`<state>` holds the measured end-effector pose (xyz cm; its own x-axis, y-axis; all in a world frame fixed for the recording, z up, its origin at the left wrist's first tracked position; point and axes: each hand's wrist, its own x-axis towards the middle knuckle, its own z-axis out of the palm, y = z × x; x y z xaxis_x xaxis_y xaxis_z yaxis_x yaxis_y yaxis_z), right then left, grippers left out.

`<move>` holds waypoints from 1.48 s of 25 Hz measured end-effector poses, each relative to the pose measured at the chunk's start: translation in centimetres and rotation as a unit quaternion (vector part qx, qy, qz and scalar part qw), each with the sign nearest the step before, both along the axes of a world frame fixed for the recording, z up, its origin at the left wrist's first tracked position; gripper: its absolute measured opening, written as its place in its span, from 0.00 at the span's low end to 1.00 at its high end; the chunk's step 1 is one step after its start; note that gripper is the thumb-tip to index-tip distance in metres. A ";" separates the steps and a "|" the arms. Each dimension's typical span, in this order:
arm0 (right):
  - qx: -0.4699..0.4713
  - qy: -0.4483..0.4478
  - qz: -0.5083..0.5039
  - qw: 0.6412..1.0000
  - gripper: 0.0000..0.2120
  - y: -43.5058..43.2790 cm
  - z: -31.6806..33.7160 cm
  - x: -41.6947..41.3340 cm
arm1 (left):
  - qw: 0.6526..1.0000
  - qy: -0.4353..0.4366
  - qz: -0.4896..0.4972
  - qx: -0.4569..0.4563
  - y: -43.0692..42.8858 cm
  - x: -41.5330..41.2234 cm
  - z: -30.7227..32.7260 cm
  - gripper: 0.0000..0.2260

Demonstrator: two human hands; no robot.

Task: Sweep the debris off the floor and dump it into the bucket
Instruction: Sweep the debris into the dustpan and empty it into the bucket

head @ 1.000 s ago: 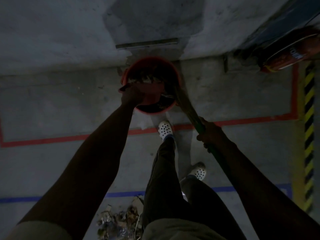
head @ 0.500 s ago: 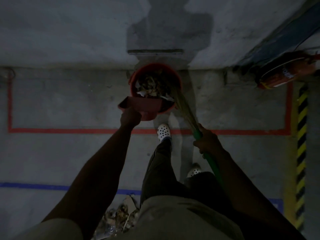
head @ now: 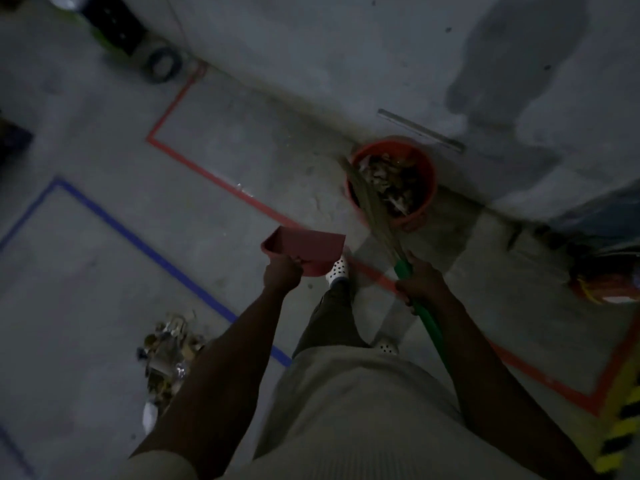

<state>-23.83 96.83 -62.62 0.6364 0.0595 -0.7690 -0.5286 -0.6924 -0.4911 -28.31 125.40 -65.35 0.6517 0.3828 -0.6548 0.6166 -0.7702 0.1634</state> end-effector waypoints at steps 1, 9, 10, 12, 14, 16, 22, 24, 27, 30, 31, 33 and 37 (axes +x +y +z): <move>-0.002 0.009 0.003 1.000 0.43 0.6 -0.3 -0.2 | 1.000 0.004 0.014 -0.004 0.6 -1.7 -0.1 0.15; -0.024 0.057 0.050 0.997 0.42 8.8 -3.8 1.5 | 0.992 0.000 0.129 -0.011 8.0 -8.1 -4.4 0.19; -0.019 0.058 0.042 0.997 0.39 9.4 -3.6 2.0 | 0.994 0.004 0.108 -0.015 8.5 -8.3 -4.8 0.18; -0.017 0.087 0.012 0.996 0.31 12.0 -7.3 4.1 | 0.995 0.021 0.092 -0.013 10.7 -7.2 -9.7 0.15; -0.045 0.090 0.008 0.995 0.26 15.9 -12.4 8.6 | 0.996 0.042 0.072 -0.014 13.7 -3.8 -16.8 0.14; -0.027 0.068 0.000 0.997 0.25 17.9 -17.1 11.5 | 0.998 0.030 0.059 0.009 14.6 -1.6 -21.9 0.15; -0.048 0.033 0.027 0.998 0.42 24.0 -40.8 18.1 | 0.999 0.002 0.025 0.035 18.4 5.7 -46.1 0.15; -0.065 0.047 0.040 0.996 0.39 25.0 -46.7 18.3 | 0.999 -0.013 0.016 0.043 19.5 7.3 -51.6 0.15; -0.068 0.066 0.093 0.991 0.34 25.5 -50.0 15.6 | 0.997 -0.020 0.006 0.068 20.9 9.0 -56.0 0.15; -0.044 0.090 0.112 0.989 0.39 24.1 -46.0 11.5 | 0.998 0.006 0.011 0.061 21.7 10.0 -57.3 0.14; -0.030 0.090 0.119 0.988 0.39 23.4 -43.3 10.3 | 0.998 0.020 0.020 0.060 21.9 10.4 -57.3 0.14; -0.017 0.042 0.145 0.988 0.35 22.4 -38.7 9.0 | 0.997 0.045 0.032 0.056 22.5 11.0 -57.3 0.14; -0.074 -0.010 0.111 0.991 0.41 22.9 -38.7 11.6 | 0.995 0.078 0.036 0.057 24.0 11.2 -58.1 0.14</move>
<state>-12.27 119.76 -101.31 0.6359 0.0880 -0.7668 -0.3454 -0.8560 -0.3846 -17.14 149.43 -123.47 0.5131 0.5028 -0.6957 0.6824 -0.7305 -0.0246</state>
